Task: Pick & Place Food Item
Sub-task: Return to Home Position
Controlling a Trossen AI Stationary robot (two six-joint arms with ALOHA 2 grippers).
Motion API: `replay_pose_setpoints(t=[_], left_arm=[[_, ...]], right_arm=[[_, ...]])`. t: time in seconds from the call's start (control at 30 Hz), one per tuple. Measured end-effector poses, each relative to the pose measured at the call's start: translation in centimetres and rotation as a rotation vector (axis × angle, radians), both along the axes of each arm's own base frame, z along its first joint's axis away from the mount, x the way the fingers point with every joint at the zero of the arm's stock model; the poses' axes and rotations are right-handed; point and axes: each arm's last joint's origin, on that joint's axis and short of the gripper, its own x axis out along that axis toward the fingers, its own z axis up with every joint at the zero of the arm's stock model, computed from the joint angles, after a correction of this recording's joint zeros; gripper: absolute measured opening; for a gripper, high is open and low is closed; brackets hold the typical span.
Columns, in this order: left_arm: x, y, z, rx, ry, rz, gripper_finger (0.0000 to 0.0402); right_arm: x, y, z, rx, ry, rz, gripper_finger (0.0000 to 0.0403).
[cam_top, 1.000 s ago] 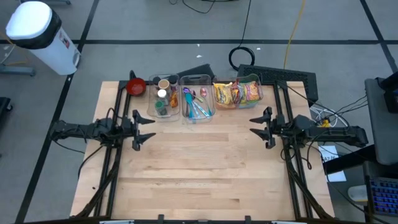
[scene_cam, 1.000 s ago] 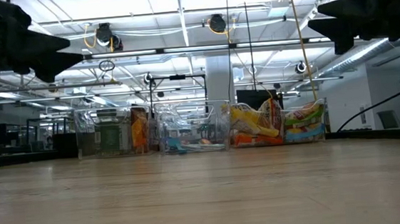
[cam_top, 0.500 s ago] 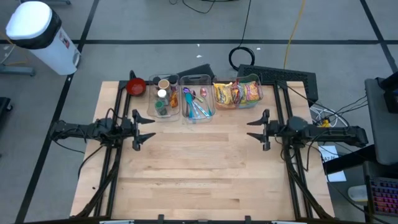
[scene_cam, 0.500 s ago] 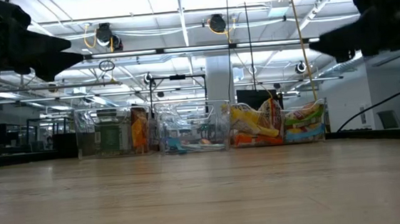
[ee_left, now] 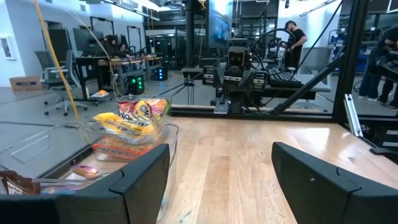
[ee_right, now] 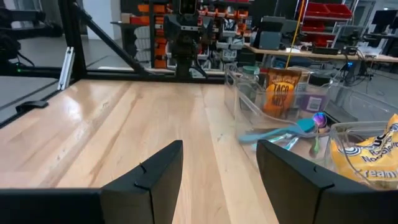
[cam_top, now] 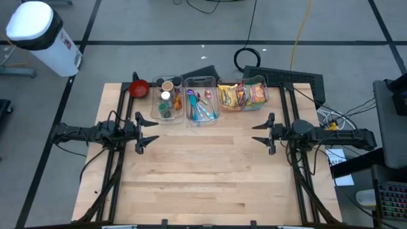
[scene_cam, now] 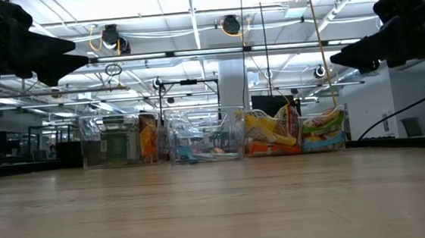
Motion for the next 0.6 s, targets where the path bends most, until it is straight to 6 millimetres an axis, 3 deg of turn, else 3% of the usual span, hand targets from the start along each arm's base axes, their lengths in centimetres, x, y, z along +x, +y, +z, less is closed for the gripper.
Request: replay_pose_setpoints(t=[0.37,0.6], left_arm=[[0.0,0.0,0.01,0.0,-0.001,-0.001,0.0285],[0.0,0.0,0.02,0.0,-0.002,-0.001,0.0285]], right_arm=[[-0.02,0.01,0.48,-0.004,-0.05,0.003,0.0196],[-0.11,0.63,-0.36,-0.001,0.035,0.218,0.0197]])
